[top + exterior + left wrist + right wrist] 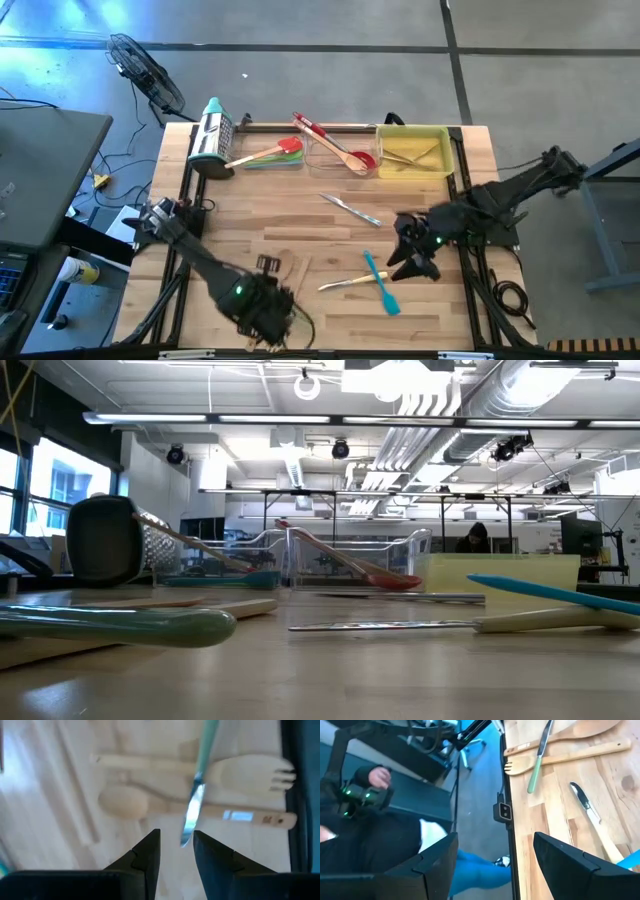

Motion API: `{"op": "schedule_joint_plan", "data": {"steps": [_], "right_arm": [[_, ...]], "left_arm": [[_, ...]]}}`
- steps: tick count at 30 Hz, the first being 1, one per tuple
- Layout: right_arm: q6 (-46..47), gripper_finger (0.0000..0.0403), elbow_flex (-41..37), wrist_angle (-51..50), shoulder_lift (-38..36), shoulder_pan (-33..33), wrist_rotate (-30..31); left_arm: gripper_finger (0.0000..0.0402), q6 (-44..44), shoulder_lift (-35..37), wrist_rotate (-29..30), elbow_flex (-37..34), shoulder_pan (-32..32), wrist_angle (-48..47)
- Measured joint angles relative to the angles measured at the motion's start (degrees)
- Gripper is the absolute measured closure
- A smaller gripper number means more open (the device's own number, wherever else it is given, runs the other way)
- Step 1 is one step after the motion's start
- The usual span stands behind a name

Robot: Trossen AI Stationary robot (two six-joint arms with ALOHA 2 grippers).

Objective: Pick & Place Kitchen Items
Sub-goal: Put the green knife into the yellow bin

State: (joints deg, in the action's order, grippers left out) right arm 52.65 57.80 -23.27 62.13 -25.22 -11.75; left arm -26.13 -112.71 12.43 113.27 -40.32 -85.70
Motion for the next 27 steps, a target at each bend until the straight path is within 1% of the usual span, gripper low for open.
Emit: {"op": "schedule_joint_plan", "data": {"steps": [5, 7, 9, 11, 14, 19, 24, 27], "right_arm": [[4.46, 0.015, 0.0, 0.52, 0.93, -9.21, 12.56], [5.98, 0.015, 0.0, 1.55, 1.82, -12.24, 16.04], [7.27, 0.015, 0.0, 3.06, 2.84, -14.58, 18.23], [7.96, 0.015, 0.0, 4.85, 4.06, -16.3, 19.24], [8.73, 0.015, 0.0, 7.62, 5.99, -18.0, 19.41], [9.12, 0.015, 0.0, 10.98, 8.98, -19.58, 19.53], [11.6, 0.015, 0.0, 12.21, 10.98, -20.36, 19.37], [13.09, 0.015, 0.0, 12.17, 11.5, -20.54, 19.39]], "left_arm": [[0.029, 0.37, -3.84, 0.25, -0.04, -1.83, 6.69], [0.029, 0.49, -4.6, -0.46, -0.07, -1.49, 7.63], [0.0291, 1.87, -4.84, -1.9, -0.04, -0.75, 8.61], [0.0291, 3.2, -5.0, -3.23, -0.11, 0.26, 8.9], [0.0291, 6.06, -4.98, -4.17, -1.48, 1.89, 12.93], [0.0291, 15.14, -4.96, -4.43, -4.48, 2.51, 19.37], [0.0291, 15.83, -4.96, -5.66, -8.8, 2.45, 25.63], [0.0291, 14.21, -5.01, -5.51, -12.17, 2.45, 28.95]]}}
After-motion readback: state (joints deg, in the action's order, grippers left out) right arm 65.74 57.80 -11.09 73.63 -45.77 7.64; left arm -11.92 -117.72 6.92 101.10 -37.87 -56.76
